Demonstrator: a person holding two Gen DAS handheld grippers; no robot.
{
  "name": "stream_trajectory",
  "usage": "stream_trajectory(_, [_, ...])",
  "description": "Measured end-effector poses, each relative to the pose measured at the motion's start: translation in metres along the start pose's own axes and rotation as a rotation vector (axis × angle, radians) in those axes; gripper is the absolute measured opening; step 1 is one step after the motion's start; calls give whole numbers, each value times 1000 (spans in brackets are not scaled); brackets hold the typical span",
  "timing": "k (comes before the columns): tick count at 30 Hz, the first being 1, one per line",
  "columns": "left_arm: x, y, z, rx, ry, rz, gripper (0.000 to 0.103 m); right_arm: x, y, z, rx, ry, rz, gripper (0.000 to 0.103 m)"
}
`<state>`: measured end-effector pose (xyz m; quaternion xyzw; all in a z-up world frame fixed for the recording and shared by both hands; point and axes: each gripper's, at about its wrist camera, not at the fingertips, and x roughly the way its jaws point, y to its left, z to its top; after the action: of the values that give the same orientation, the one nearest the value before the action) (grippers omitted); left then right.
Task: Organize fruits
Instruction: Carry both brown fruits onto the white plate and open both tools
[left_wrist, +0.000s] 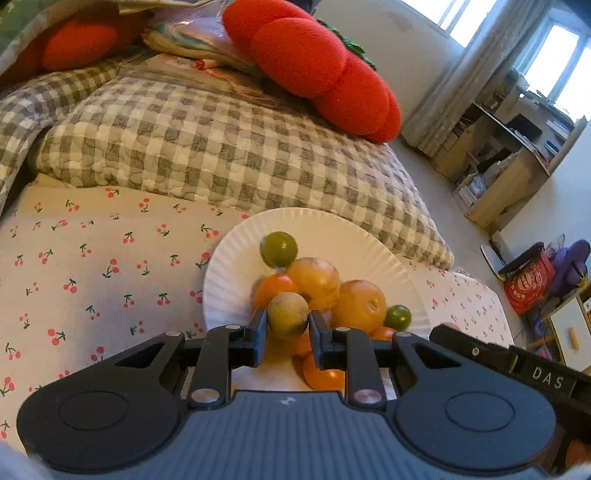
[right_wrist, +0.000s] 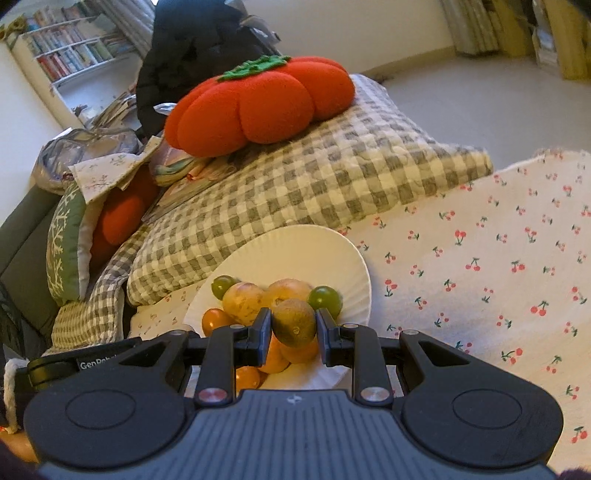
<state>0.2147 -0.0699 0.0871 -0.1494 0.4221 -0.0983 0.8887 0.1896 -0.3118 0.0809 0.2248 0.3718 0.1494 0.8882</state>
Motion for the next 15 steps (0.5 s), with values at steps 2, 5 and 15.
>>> stream_trajectory(2, [3,2,2,-4,3,2,15,3,1,1,-13,1,-20,23])
stream_trajectory(5, [2,0,9,0,-14,-18,15,2,2,9,-14,-27,-16,23])
stream_trajectory(15, [15,-16,33,33,-89,-47,15,21,-1,27,-16,-76,-46,23])
